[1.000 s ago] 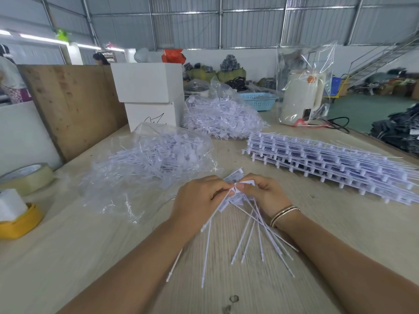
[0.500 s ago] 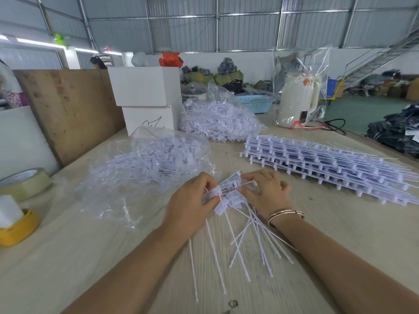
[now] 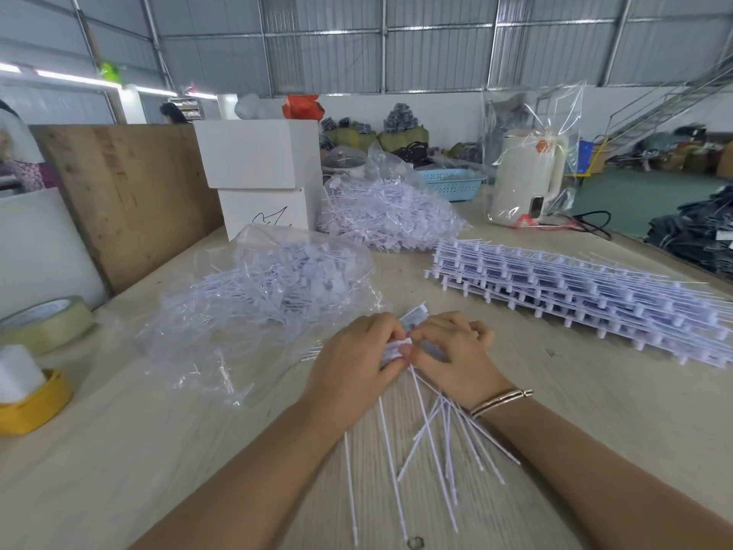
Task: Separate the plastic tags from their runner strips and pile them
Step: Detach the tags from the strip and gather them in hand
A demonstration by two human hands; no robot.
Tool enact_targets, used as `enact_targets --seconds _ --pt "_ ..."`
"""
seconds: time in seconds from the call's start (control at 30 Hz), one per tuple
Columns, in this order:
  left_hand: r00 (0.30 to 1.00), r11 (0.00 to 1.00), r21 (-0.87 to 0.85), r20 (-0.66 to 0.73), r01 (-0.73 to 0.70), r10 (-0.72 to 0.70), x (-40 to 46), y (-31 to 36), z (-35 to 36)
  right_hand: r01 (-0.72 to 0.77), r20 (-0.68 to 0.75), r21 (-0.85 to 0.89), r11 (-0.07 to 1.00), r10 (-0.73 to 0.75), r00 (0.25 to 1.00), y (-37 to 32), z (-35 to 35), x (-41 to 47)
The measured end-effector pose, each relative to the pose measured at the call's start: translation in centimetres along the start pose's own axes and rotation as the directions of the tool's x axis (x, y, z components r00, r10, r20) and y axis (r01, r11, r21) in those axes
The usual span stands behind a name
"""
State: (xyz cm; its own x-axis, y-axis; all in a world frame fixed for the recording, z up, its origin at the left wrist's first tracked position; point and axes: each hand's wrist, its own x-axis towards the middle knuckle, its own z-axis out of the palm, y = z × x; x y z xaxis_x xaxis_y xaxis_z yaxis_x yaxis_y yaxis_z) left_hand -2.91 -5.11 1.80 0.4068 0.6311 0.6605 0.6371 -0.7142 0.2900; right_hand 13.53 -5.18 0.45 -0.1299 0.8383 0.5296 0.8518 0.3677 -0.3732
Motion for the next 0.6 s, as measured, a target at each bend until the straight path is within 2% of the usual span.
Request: enact_targets --seconds 0.13,0.4,0.6 --pt "1.0 1.0 0.002 0.018 -0.014 0.014 -0.1 0.0 -0.2 -0.013 0.049 0.068 0.998 0.01 0.999 0.1 -0.1 0.1" --pt "0.994 1.0 0.008 0.113 -0.003 0.002 -0.4 -1.0 -0.6 -0.197 -0.022 0.245 0.949 0.208 0.978 0.2 -0.7 0.5" --pt "0.997 0.996 0.077 0.066 -0.04 0.035 -0.3 -0.7 -0.3 -0.1 0.029 0.252 0.963 0.095 0.995 0.0 -0.7 0.2"
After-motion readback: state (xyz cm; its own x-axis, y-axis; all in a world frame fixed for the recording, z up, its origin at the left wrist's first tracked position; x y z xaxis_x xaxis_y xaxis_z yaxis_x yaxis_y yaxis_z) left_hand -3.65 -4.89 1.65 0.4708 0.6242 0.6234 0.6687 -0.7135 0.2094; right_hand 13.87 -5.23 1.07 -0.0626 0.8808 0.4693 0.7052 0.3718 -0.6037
